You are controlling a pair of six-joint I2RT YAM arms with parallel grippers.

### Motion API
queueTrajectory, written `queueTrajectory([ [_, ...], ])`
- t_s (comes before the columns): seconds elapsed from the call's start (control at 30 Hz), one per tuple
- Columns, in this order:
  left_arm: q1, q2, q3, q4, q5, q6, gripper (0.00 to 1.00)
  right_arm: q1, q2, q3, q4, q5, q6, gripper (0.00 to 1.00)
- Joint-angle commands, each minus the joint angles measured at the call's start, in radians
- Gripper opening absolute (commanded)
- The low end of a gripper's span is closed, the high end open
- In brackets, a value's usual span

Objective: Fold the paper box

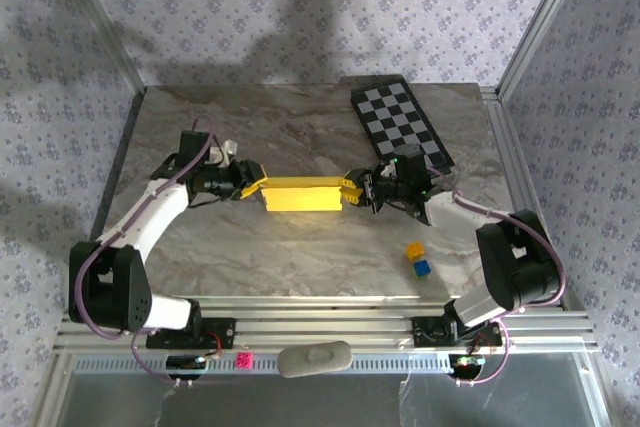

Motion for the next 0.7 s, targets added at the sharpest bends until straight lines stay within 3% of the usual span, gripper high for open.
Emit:
queueTrajectory([
  [0.0,-0.007,0.017,-0.024,0.032,0.014,0.002,0.30,-0.003,0.033,0.012,-0.068,0.024,-0.021,0.27],
  [0.2,-0.007,0.033,-0.058,0.043,-0.004,0.028,0.12,-0.008,0.042,0.013,-0.088,0.022,-0.040,0.25],
  [0.47,-0.007,0.055,-0.054,0.025,-0.008,0.063,0.08,-0.021,0.066,0.049,-0.183,0.007,-0.123,0.10],
  [0.57,-0.011,0.042,-0.042,-0.009,-0.015,0.085,0.08,-0.020,0.053,0.075,-0.287,0.007,-0.203,0.11],
  [0.67,-0.026,0.012,-0.045,-0.062,-0.035,0.103,0.14,-0.018,0.027,0.120,-0.488,0.017,-0.355,0.23],
])
